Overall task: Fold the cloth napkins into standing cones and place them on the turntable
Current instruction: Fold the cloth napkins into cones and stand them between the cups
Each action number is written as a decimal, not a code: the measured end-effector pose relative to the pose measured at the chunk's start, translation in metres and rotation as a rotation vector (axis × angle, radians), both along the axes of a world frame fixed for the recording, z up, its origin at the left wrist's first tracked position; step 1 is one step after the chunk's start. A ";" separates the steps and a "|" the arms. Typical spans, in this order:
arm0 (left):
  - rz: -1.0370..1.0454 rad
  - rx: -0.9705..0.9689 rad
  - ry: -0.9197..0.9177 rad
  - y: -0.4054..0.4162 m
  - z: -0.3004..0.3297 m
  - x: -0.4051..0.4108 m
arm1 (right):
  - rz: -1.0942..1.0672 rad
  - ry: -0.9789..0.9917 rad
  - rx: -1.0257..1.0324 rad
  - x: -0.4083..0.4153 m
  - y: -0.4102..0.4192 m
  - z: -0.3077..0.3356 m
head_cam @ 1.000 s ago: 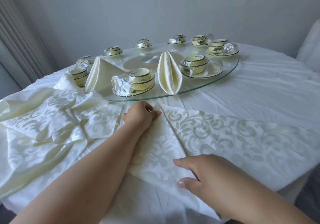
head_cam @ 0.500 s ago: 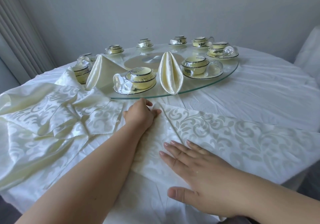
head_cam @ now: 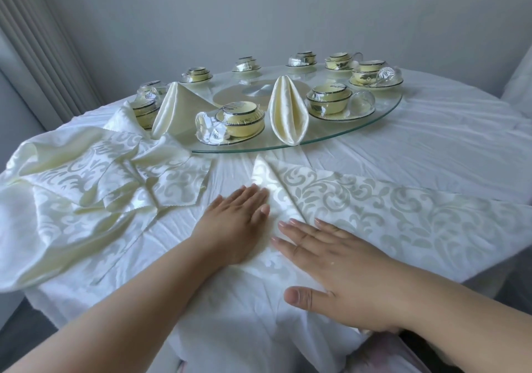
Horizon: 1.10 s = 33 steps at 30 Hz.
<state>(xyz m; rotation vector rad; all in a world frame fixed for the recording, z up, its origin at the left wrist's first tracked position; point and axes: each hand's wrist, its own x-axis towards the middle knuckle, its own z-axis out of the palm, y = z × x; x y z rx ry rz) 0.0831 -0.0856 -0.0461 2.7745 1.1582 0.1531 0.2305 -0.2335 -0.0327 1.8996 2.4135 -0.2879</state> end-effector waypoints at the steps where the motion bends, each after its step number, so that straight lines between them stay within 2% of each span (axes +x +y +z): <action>1: 0.023 0.013 0.040 0.003 -0.003 0.000 | 0.002 -0.008 0.002 0.000 -0.003 0.000; 6: 0.058 -0.003 0.116 0.002 -0.001 0.004 | -0.030 0.027 -0.026 0.015 -0.031 -0.002; 7: 0.060 -0.020 0.126 0.000 0.000 0.004 | -0.049 0.099 -0.015 0.019 -0.037 -0.003; 9: 0.059 -0.051 0.160 0.000 0.004 0.003 | -0.147 0.388 0.063 0.030 -0.048 -0.001; 11: 0.050 -0.091 0.200 0.001 0.010 0.007 | -0.334 0.639 0.224 0.048 -0.056 0.001; 13: 0.043 -0.118 0.212 -0.002 0.019 0.013 | -0.517 0.665 0.495 0.073 -0.057 -0.001; 16: -0.027 0.032 0.112 -0.017 0.028 0.033 | -0.875 0.590 1.003 0.111 -0.058 -0.010; 17: -0.057 0.066 0.084 -0.025 0.028 0.041 | -1.016 0.629 1.144 0.121 -0.060 -0.017; 19: -0.081 0.036 0.066 -0.041 0.021 0.056 | -1.273 0.832 1.314 0.127 -0.065 -0.032; 21: -0.084 -0.003 0.101 -0.050 0.009 0.064 | -1.469 1.081 1.290 0.121 -0.066 -0.048; 24: -0.084 0.026 0.117 -0.048 -0.003 0.065 | -1.657 1.429 1.048 0.113 -0.064 -0.068; 26: -0.090 0.034 0.128 -0.048 -0.004 0.064 | -1.637 1.500 1.073 0.110 -0.062 -0.067; 28: -0.080 0.027 0.132 -0.048 -0.003 0.065 | -1.496 1.476 1.216 0.111 -0.058 -0.057; 30: -0.066 0.014 0.144 -0.048 -0.001 0.065 | -1.314 1.338 1.330 0.112 -0.050 -0.040; 33: -0.069 0.029 0.146 -0.050 -0.002 0.064 | -1.080 1.010 1.269 0.112 -0.030 -0.007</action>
